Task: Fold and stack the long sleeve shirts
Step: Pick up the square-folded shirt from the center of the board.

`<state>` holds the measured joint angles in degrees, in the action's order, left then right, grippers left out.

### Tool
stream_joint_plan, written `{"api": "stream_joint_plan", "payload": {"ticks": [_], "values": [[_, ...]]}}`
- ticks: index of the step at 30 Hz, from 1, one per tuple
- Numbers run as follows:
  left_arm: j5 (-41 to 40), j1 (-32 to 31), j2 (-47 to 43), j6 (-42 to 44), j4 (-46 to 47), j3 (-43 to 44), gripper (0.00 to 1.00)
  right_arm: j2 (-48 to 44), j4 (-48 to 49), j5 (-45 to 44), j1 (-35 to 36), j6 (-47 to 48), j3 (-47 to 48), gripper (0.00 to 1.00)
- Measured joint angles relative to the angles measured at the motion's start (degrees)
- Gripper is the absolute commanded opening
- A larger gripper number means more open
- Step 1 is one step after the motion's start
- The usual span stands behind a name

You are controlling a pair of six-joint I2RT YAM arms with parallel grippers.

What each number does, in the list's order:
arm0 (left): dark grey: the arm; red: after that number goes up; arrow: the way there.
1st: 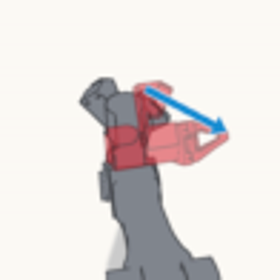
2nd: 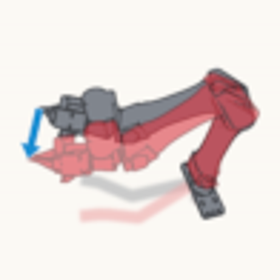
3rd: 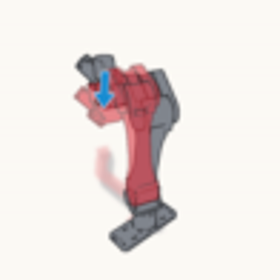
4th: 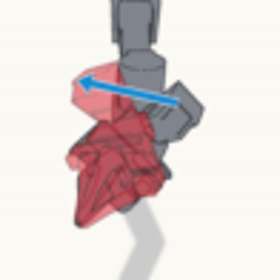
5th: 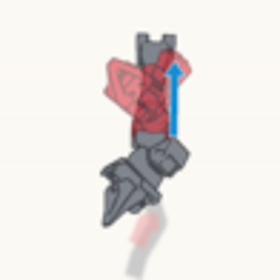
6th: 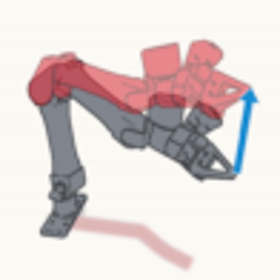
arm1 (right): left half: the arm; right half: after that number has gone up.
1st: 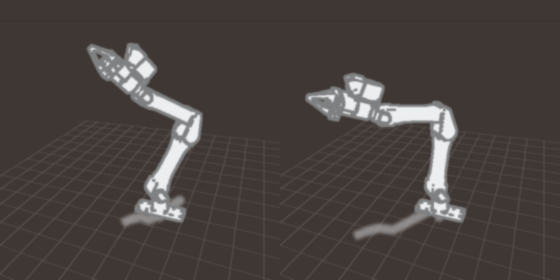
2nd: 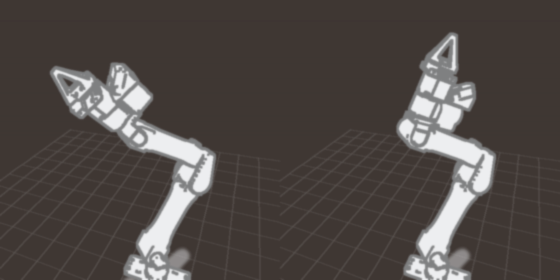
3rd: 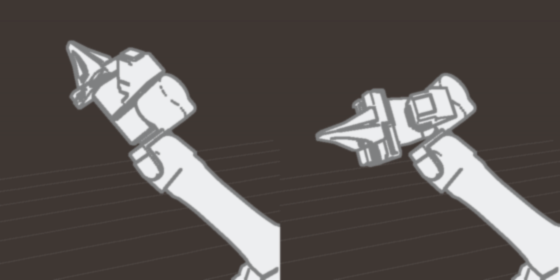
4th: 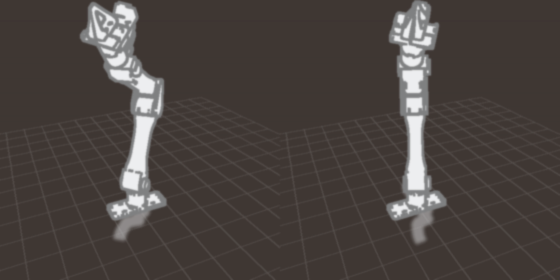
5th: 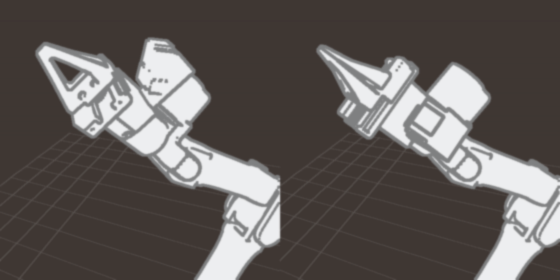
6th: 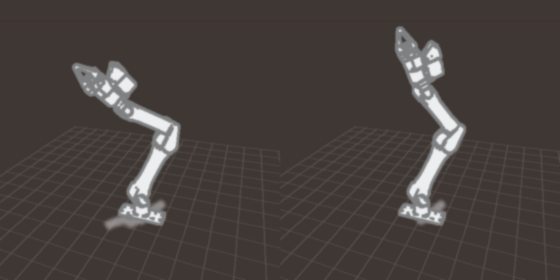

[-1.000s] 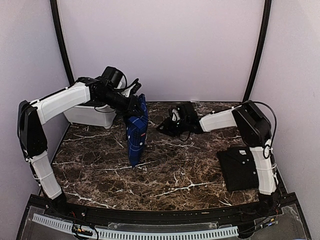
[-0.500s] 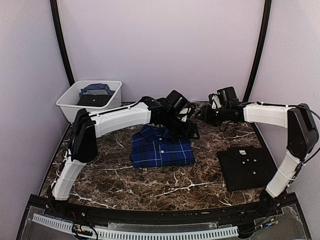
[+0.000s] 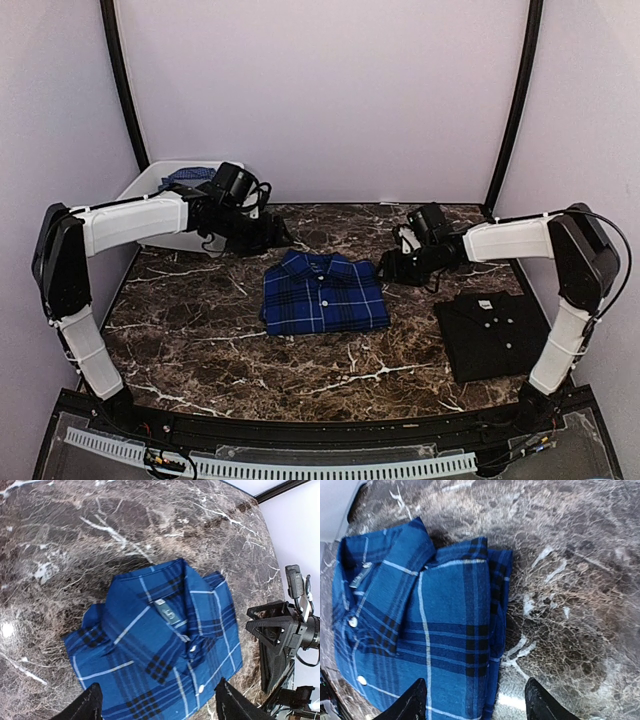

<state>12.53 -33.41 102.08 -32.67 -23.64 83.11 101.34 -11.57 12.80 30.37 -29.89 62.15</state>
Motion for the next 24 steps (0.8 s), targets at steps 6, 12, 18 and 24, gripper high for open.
{"api": "stream_joint_plan", "payload": {"ticks": [6, 12, 18, 24], "values": [[5.2, 4.4, -1.6, 0.1, 4.5, -13.7, 0.80, 4.1, -1.6, -1.1, 1.6, 1.6, 2.5, 0.65], [11.1, 5.6, -1.5, 0.2, 10.1, -19.6, 0.81, 5.8, -1.8, -1.3, 2.1, 2.2, 3.0, 0.65], [14.1, 5.5, 0.3, -1.7, 16.0, -21.0, 0.73, 7.5, -2.3, -3.0, 3.3, 2.2, 3.8, 0.64], [14.3, 4.5, 3.1, -4.0, 17.6, -22.5, 0.58, 8.4, -2.2, -5.0, 5.0, 1.8, 4.9, 0.58]]}}
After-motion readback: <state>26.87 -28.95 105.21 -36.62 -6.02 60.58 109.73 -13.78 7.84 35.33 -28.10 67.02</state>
